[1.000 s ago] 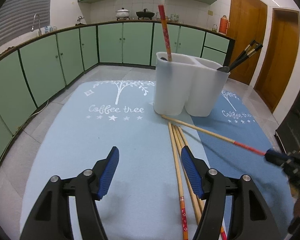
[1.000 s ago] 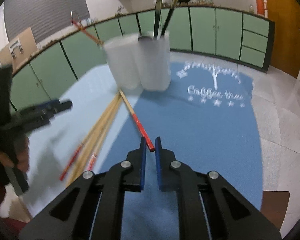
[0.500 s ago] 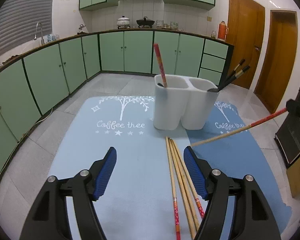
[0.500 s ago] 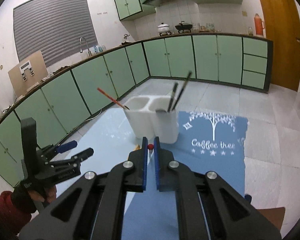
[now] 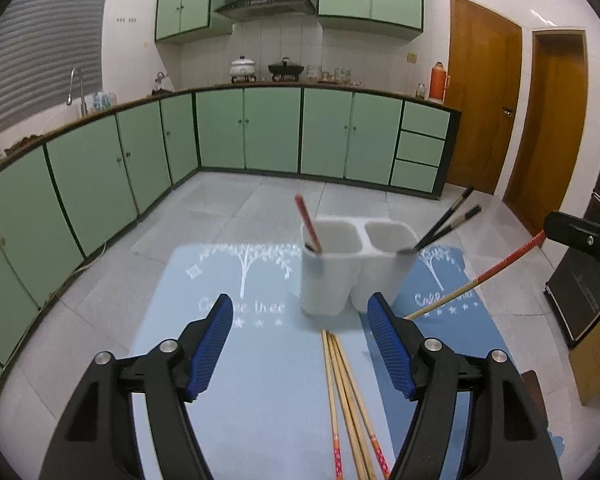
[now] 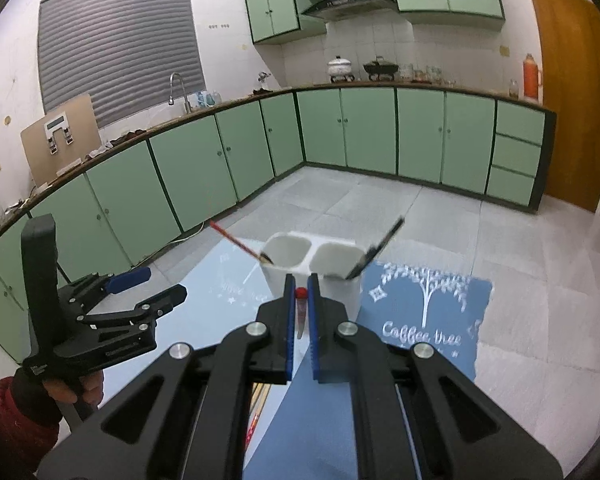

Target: Organize utensils

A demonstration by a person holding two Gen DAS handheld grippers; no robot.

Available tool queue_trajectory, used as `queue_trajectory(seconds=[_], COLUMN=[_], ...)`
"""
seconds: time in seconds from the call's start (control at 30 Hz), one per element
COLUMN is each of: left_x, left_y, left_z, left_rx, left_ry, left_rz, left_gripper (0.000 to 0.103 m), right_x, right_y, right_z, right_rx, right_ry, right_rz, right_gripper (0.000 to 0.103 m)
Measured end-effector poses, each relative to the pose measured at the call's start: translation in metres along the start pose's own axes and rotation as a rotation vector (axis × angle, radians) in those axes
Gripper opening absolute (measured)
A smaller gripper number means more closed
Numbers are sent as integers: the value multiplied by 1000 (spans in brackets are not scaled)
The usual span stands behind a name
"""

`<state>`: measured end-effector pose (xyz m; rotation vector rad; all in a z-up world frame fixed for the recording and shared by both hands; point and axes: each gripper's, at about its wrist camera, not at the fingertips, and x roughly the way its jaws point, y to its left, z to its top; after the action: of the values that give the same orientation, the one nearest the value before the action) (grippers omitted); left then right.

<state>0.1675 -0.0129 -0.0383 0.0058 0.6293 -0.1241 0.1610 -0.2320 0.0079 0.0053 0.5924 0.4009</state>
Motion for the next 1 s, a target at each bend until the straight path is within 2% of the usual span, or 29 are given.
queue_trajectory(seconds=[0.27, 0.43, 0.57, 0.8, 1.0], left_x=[-11, -11, -7, 3, 2], left_y=[-2, -3, -4, 1, 3], left_z=[40, 48, 42, 37, 39], left_rx=[-6, -8, 0, -5, -16], left_ry=[-82, -108, -97, -68, -73], left_rz=[-11, -3, 4, 13, 16], left_gripper=[71, 72, 72, 72, 72], right_x=[-29, -33, -10, 41, 47], right_y=[0, -3, -11, -14, -12], right_z=[47, 73, 78, 59, 48], right_rx=[-25, -76, -81, -76, -58], right_ry=[-94, -142, -106, -7, 0], right_rz=[56, -30, -77, -101, -87], right_gripper=[5, 5, 5, 5, 8])
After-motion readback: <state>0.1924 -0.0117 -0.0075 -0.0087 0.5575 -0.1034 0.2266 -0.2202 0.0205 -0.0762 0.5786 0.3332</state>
